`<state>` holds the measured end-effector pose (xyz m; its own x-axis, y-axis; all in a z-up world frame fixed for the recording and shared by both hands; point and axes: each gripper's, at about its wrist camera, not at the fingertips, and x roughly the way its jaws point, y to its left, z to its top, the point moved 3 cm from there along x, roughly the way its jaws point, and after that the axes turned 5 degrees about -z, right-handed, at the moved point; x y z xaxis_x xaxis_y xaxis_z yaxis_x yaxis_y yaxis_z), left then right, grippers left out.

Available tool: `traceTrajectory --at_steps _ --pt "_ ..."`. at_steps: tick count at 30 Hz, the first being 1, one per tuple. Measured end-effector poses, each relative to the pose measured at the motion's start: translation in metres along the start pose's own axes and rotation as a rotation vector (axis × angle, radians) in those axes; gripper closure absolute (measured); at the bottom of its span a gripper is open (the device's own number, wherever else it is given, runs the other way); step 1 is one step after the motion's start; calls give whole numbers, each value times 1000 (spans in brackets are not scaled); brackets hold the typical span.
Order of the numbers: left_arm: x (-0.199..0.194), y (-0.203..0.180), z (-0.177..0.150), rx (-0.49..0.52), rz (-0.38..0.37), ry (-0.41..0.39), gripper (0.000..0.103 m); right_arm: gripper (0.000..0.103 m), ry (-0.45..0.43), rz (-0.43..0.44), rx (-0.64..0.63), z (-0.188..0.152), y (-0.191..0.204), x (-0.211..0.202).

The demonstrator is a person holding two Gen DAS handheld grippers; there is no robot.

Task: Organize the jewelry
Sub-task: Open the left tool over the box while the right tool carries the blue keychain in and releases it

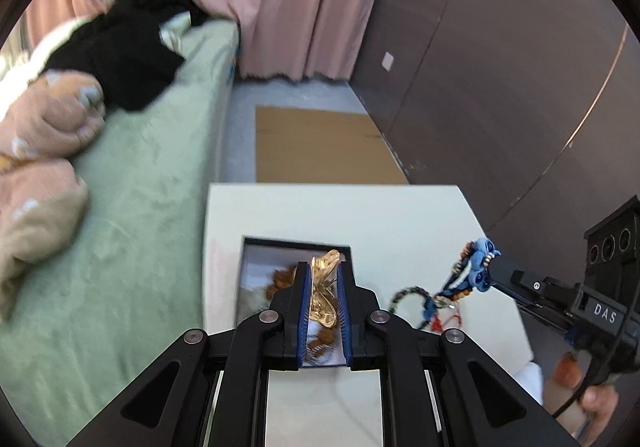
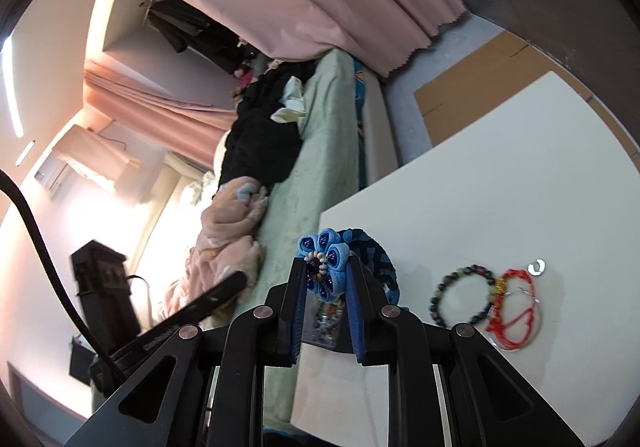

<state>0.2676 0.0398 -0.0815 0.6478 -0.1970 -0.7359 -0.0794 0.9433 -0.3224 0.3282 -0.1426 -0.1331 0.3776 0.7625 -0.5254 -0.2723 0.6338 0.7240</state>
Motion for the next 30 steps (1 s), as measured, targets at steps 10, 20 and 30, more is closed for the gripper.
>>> traceTrajectory --at_steps 10,20,30 --pt "-5 20 -3 -70 -10 -13 40 83 35 55 -25 -5 23 26" --pt "-18 43 -10 -81 54 -30 40 82 58 71 -56 -11 41 54" --pt "-32 53 -22 -47 120 -61 40 32 66 -30 -92 -12 43 57"
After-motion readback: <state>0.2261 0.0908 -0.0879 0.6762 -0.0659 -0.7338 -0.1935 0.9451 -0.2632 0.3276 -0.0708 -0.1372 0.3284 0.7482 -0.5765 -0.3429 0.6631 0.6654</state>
